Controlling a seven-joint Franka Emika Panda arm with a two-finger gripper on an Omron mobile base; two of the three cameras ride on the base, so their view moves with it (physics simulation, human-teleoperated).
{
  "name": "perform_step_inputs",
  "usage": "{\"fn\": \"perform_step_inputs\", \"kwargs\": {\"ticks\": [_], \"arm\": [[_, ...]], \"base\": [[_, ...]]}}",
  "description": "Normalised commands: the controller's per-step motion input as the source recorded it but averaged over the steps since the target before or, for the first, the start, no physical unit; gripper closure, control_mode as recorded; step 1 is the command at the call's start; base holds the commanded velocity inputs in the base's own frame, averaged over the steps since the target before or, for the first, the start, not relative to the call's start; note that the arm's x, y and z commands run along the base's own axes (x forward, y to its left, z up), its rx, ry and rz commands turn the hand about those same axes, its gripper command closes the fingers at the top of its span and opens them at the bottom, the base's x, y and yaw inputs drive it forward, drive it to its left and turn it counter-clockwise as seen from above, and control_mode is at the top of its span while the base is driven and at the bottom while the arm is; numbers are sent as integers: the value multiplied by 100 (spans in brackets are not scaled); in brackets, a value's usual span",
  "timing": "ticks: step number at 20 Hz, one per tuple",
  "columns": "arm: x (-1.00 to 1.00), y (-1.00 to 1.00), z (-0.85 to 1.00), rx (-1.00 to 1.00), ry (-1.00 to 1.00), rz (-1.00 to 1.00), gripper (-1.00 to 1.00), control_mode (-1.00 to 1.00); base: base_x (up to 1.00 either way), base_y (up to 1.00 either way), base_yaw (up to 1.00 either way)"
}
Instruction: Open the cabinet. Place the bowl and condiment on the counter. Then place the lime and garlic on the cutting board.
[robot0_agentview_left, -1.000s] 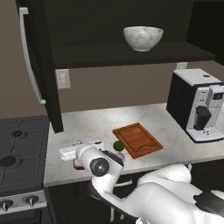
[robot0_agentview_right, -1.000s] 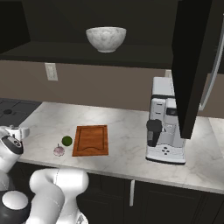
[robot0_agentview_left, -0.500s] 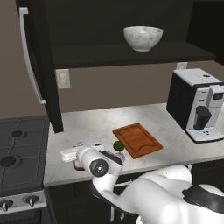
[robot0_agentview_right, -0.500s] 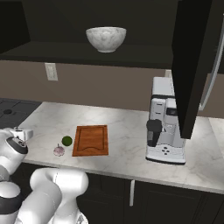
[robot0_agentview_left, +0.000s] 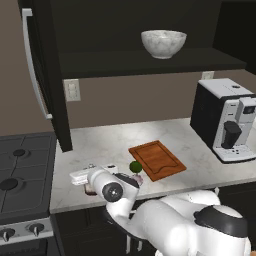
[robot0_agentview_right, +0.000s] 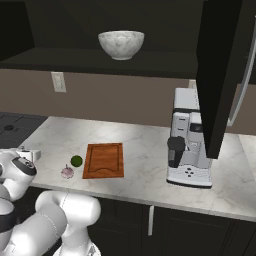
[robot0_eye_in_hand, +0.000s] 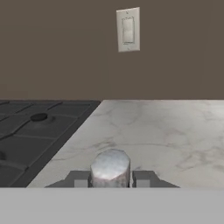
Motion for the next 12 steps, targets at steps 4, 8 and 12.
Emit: {"fn": "perform_step_inputs", "kwargs": {"ticks": [4, 8, 12], "arm": [[21, 0, -23, 3, 0, 0, 100, -100], [19, 0, -23, 3, 0, 0, 100, -100], [20, 0, -24, 3, 0, 0, 100, -100]], "base": [[0, 0, 0], [0, 0, 0], [0, 0, 0]]}}
